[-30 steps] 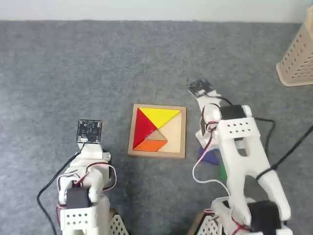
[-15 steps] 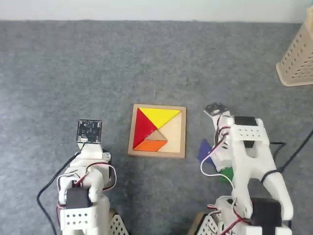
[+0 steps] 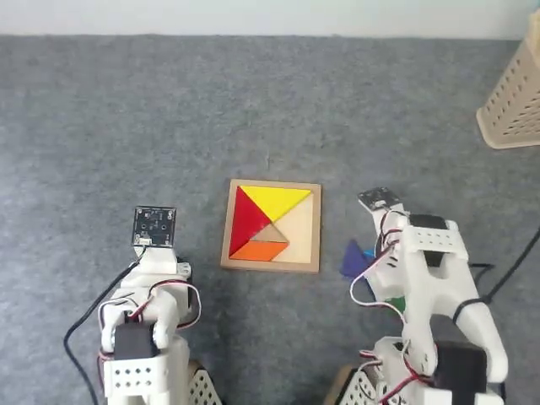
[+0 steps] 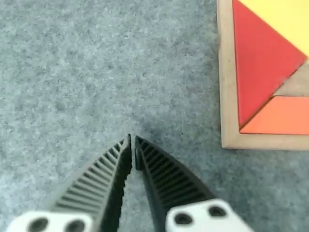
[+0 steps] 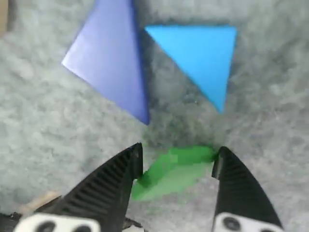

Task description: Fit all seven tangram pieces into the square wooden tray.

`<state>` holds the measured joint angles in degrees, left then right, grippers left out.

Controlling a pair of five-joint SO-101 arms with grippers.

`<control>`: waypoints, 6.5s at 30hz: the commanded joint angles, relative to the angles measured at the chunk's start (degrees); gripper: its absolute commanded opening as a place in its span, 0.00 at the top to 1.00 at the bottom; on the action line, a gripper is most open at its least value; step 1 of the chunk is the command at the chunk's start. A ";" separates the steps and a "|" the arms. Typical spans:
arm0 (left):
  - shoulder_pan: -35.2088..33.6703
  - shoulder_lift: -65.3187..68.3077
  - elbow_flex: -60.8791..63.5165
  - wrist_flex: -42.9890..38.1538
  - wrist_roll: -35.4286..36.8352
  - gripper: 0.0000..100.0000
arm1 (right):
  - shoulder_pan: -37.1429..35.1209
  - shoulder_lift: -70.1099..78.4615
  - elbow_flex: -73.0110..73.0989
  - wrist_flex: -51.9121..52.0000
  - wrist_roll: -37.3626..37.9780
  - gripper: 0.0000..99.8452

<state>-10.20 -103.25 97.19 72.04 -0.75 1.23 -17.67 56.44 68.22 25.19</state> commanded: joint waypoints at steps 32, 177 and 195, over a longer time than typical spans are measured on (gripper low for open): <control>-0.09 -0.97 -0.66 0.26 0.53 0.99 | -2.51 4.18 -18.73 14.20 6.42 0.94; -0.09 -0.97 -0.66 0.26 0.53 0.99 | -35.38 42.68 -62.77 -0.31 -6.07 0.87; -0.09 -0.97 -0.66 0.26 0.53 0.99 | -35.65 42.15 -62.68 1.98 -6.51 0.93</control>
<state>-10.20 -103.25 97.19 72.04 -0.75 -33.85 25.58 -3.52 69.54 19.82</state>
